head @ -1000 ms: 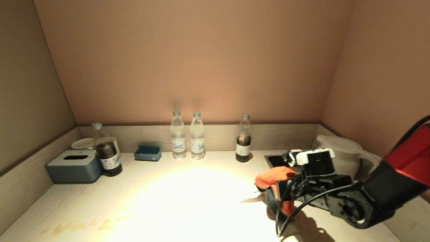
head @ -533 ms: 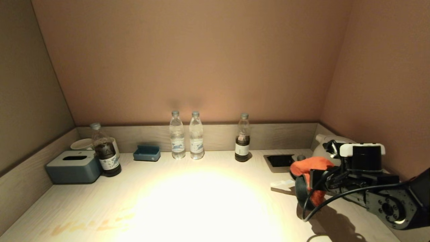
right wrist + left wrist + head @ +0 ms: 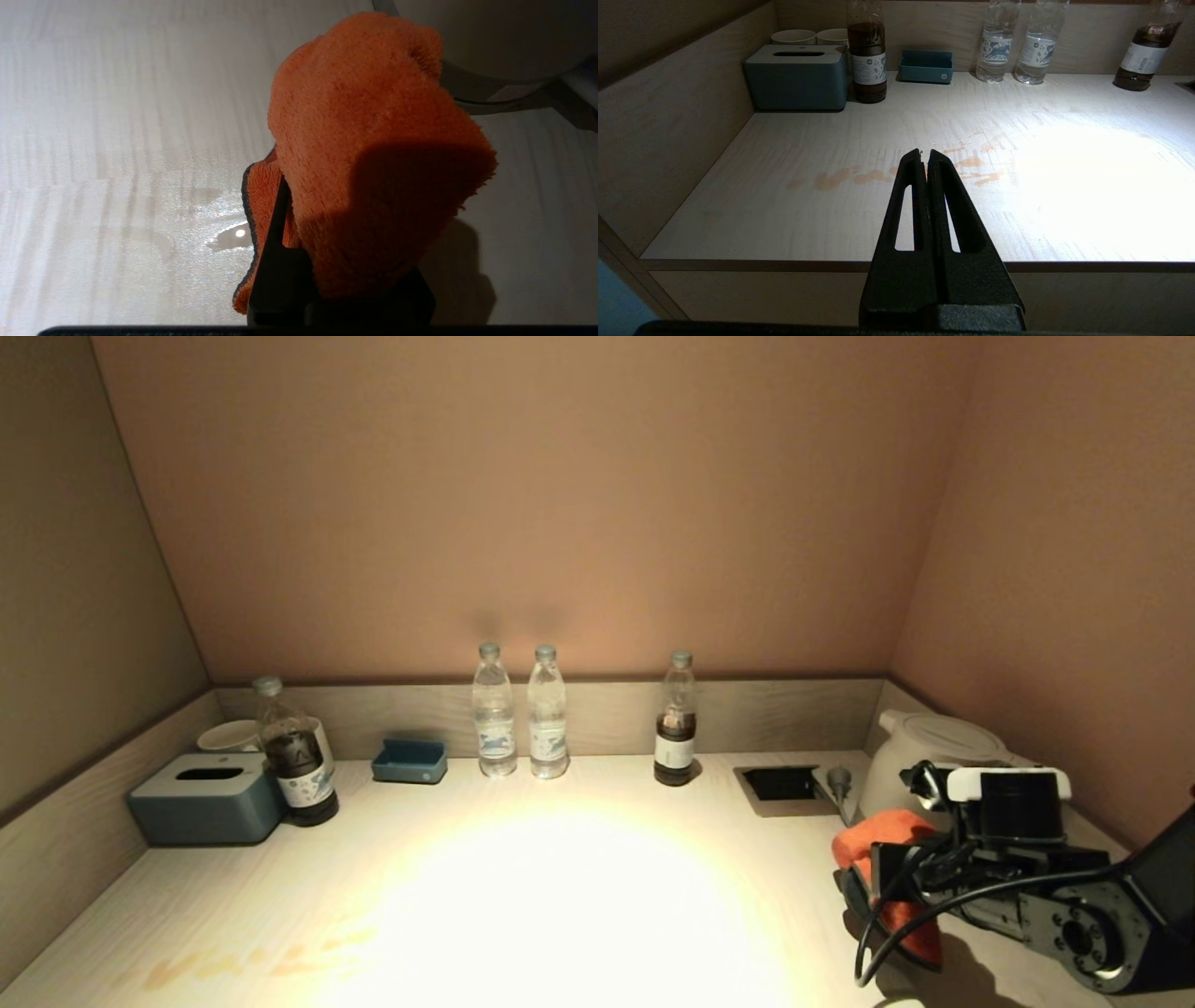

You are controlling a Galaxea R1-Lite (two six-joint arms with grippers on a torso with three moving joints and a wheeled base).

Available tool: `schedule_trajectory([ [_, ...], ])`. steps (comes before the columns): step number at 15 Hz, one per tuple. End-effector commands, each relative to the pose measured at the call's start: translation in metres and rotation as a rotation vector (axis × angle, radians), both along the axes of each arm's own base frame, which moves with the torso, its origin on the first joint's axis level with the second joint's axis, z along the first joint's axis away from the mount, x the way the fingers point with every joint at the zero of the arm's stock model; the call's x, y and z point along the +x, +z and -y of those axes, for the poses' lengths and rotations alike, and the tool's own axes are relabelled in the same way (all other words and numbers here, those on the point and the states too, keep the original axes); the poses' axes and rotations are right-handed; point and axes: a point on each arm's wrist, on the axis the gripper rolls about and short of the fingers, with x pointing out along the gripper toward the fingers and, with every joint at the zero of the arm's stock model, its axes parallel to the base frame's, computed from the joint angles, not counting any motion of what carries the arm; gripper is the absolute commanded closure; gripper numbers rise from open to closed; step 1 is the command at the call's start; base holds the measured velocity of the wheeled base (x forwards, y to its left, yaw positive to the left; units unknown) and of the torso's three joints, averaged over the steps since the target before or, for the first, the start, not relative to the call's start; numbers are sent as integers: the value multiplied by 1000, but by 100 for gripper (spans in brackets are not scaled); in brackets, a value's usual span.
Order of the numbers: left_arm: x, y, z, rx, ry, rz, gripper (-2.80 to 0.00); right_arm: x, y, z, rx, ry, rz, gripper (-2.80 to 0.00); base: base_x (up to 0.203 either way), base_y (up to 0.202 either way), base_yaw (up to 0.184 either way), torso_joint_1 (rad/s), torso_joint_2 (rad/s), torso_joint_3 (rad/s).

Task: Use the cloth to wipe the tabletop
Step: Sweep the stains on the table

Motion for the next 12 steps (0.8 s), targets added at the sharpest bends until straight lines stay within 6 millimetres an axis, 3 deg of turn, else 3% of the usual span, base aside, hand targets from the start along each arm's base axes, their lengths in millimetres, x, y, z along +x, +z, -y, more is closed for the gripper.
schedule_trajectory([
  [1,0,0,0,-1,0,0,0,6,-22,-2,-8,13,-52,0,0,0,0,0,0,0],
  [4,0,0,0,-1,0,0,0,10,-31,-7,-12,36,-62,0,0,0,0,0,0,0],
  [8,0,0,0,-1,0,0,0,17,-49,-42,-17,141,-83,0,0,0,0,0,0,0],
  [11,0,0,0,-1,0,0,0,19,-52,-53,-30,163,-81,0,0,0,0,0,0,0],
  [12,0,0,0,-1,0,0,0,21,-54,-69,-40,202,-75,0,0,0,0,0,0,0],
])
